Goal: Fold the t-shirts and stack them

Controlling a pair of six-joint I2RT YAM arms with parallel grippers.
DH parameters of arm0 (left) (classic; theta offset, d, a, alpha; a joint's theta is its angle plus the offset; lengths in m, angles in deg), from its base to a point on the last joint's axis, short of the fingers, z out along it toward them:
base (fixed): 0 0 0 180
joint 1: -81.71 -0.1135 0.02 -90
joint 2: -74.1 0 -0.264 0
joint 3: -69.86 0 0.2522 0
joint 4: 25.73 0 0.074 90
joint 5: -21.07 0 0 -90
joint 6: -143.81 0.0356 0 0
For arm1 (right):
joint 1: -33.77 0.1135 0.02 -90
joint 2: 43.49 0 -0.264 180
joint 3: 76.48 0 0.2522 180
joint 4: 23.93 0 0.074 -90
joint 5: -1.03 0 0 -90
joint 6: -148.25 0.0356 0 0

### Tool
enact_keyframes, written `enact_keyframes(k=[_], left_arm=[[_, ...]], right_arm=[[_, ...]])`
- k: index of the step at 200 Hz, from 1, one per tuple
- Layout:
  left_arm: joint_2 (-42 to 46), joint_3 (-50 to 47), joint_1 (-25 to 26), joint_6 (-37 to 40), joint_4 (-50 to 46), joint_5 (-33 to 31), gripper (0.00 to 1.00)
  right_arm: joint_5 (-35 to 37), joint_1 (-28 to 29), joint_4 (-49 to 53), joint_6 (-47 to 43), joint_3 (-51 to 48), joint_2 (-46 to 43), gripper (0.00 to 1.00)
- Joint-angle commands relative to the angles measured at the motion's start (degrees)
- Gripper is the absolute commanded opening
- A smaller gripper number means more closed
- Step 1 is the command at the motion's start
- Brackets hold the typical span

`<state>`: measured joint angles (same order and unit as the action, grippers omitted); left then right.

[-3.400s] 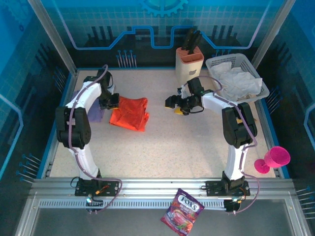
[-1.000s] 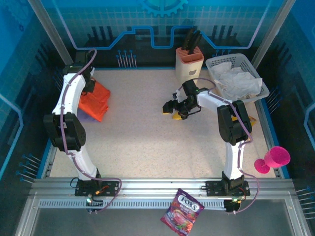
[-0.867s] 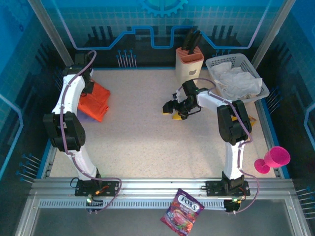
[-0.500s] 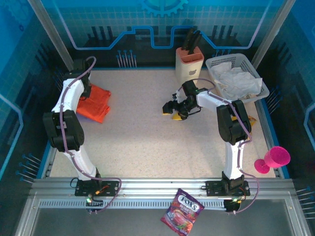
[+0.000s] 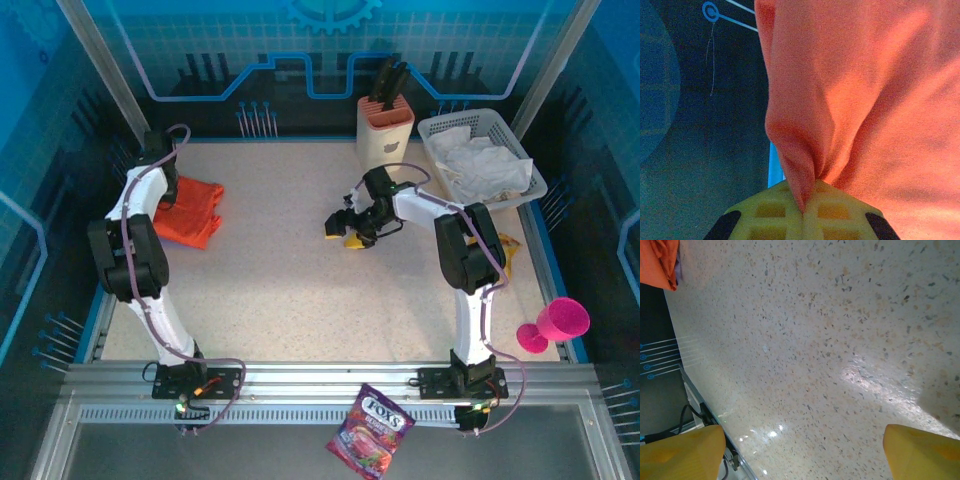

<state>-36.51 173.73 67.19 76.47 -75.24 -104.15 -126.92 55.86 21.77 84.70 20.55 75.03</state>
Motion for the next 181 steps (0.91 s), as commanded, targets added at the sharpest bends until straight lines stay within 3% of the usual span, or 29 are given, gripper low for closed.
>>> enact_keyframes(k=[1, 150, 168, 181], left_arm=[[-2.2, -0.5, -2.0, -0.1, 4.1, -2.0, 0.00], [-7.3, -4.3, -3.5, -1.5, 14.8, -5.2, 0.00], [-7.3, -4.3, -3.7, -1.6, 14.8, -6.3, 0.07], [-7.1, -4.4, -4.0, -2.4, 14.7, -6.5, 0.31]], right_arm=[[-0.2, 0.7, 1.2, -1.5, 0.1, 0.4, 0.84], [0.0, 0.8, 2.7, -2.4, 0.3, 0.3, 0.84], [-0.1, 0.8, 2.8, -2.5, 0.4, 0.4, 0.84], [-0.1, 0.9, 2.9, -2.5, 0.5, 0.1, 0.84]])
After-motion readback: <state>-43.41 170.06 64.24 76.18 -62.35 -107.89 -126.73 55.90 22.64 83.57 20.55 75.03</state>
